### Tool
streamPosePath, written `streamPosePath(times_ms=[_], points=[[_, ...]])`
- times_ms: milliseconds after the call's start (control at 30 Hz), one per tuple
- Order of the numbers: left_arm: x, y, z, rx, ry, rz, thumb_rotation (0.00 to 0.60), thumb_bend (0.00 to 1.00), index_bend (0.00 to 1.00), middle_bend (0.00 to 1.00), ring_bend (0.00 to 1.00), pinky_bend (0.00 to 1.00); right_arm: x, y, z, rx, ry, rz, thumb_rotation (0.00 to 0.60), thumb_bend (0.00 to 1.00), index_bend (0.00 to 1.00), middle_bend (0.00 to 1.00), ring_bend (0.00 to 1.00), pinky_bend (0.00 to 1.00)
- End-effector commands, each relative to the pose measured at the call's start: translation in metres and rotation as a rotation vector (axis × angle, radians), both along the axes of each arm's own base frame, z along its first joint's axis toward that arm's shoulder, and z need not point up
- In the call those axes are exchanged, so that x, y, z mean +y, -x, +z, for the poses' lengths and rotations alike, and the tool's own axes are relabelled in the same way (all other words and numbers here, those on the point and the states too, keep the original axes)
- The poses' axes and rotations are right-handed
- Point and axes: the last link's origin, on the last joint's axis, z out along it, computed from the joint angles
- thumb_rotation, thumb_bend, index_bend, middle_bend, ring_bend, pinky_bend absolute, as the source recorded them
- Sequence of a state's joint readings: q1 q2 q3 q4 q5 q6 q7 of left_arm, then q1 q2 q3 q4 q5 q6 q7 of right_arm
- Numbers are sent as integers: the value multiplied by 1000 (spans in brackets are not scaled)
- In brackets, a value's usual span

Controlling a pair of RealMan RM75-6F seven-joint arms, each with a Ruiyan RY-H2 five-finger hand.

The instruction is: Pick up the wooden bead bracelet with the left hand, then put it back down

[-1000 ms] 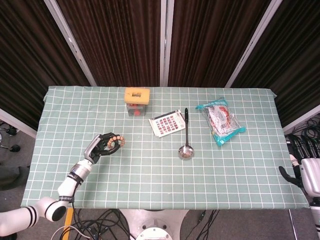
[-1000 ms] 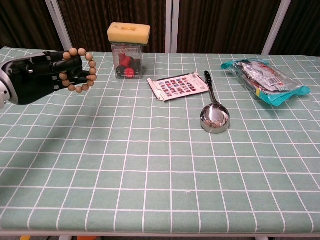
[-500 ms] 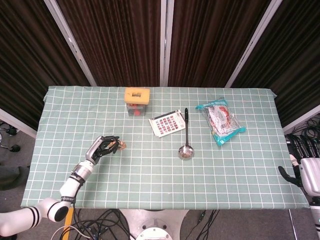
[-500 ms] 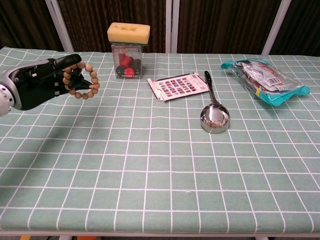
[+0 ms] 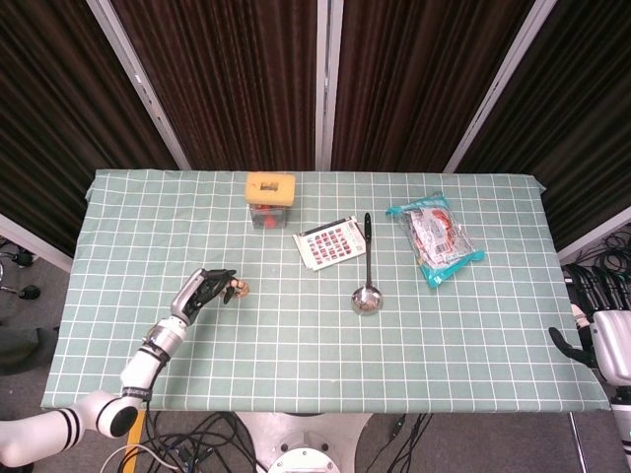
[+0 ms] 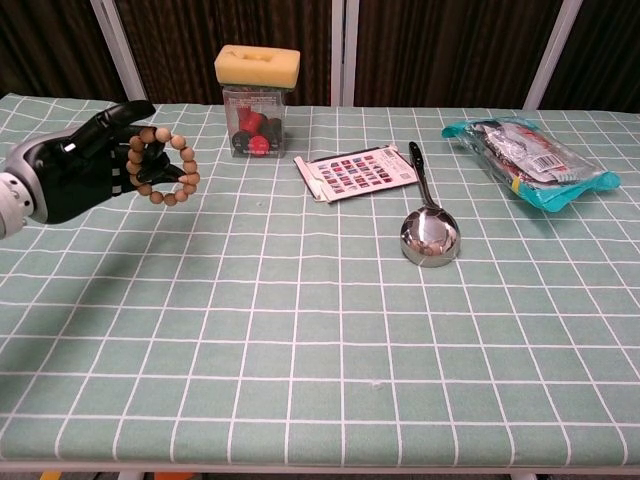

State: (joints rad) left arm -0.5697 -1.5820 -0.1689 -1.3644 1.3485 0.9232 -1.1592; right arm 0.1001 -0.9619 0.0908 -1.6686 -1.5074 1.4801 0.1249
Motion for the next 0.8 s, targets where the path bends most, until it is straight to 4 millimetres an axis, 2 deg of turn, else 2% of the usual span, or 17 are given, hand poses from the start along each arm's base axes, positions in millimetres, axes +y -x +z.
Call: streamPosePath(times_ms=[33,167,433,667,800], points=[[0,0,0,2,-1,0,243,381,675,755,406,129,0,0,0,0,0,0,600,165,0,86,0,0],[0,0,-1,9,-1,-3,254,381,673,754,406,129,-1,0,0,0,-1,0,600,165,0,86,0,0],[0,0,-4,21,-3,-10,375,413,660,743,406,128,-1,1,0,-2,-2,-3,600,159,0,86,0,0],[1,1,-4,20,-3,-3,420,417,659,746,406,129,-1,1,0,-4,-1,-5,600,159,0,86,0,0],[1,0,-4,10,-2,5,422,466,656,745,406,132,-1,2,0,-4,-2,-5,600,159,0,86,0,0]])
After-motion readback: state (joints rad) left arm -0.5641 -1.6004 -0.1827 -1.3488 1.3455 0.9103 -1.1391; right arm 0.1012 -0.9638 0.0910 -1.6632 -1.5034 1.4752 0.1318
